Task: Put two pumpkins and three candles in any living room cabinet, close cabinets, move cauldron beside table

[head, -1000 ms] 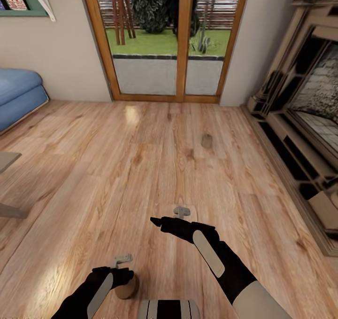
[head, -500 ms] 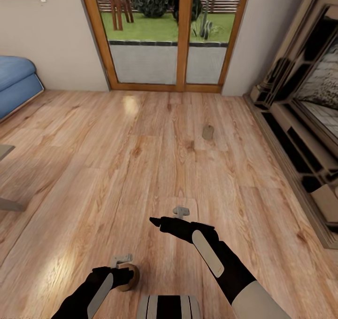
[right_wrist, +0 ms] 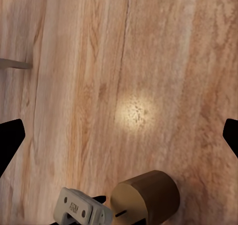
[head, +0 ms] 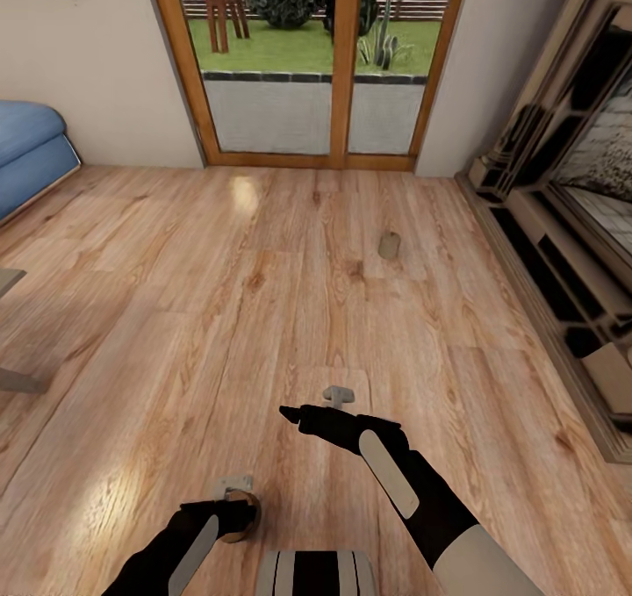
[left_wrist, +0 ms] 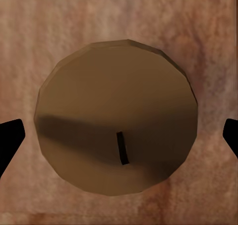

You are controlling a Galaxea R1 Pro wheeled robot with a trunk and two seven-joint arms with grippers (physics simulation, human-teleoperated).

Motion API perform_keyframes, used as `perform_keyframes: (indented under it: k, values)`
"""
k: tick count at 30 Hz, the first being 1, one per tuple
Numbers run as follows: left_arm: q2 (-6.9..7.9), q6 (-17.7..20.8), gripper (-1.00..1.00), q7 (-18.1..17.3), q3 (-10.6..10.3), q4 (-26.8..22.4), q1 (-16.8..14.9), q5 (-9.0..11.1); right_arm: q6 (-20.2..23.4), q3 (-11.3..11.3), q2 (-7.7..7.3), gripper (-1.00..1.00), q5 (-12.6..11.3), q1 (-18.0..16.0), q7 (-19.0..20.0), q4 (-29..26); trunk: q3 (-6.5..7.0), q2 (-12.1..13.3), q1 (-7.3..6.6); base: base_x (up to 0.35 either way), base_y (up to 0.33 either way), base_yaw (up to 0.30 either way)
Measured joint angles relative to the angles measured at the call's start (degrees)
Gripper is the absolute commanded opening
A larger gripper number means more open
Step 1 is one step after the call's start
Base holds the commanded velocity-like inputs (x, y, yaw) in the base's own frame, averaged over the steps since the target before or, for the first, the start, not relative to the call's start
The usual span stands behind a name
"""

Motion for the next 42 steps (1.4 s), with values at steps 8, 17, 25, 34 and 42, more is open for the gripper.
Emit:
perform_keyframes:
  k: [8,17,25,34,42]
  values:
    - [0.05,-0.04,1.00,0.03,-0.08,0.00,0.00,-0.04,0.00,0.03,0.00,1.00,0.00,0.00,-0.01,0.00,0.00,0.00,0.00,0.000,0.000,0.000]
    - [0.09,-0.08,1.00,0.08,0.00,0.00,0.00,0.01,-0.01,0.06,0.00,1.00,0.01,0.00,0.00,0.00,-0.66,-0.04,0.08,0.000,0.000,0.000]
    - [0.09,-0.11,1.00,0.04,-0.06,0.00,0.00,-0.07,0.00,0.06,0.00,1.00,0.03,0.00,-0.02,0.00,-0.66,-0.04,0.08,0.000,0.000,0.000]
    - [0.09,-0.11,1.00,0.03,-0.08,0.00,0.00,-0.09,0.00,0.06,0.00,1.00,0.02,0.00,-0.02,0.00,-1.77,-0.11,0.21,0.000,0.000,0.000]
    - [0.09,-0.10,1.00,0.03,-0.08,0.00,0.00,-0.10,0.00,0.06,0.00,1.00,0.09,0.00,0.01,0.00,-2.21,-0.13,0.26,0.000,0.000,0.000]
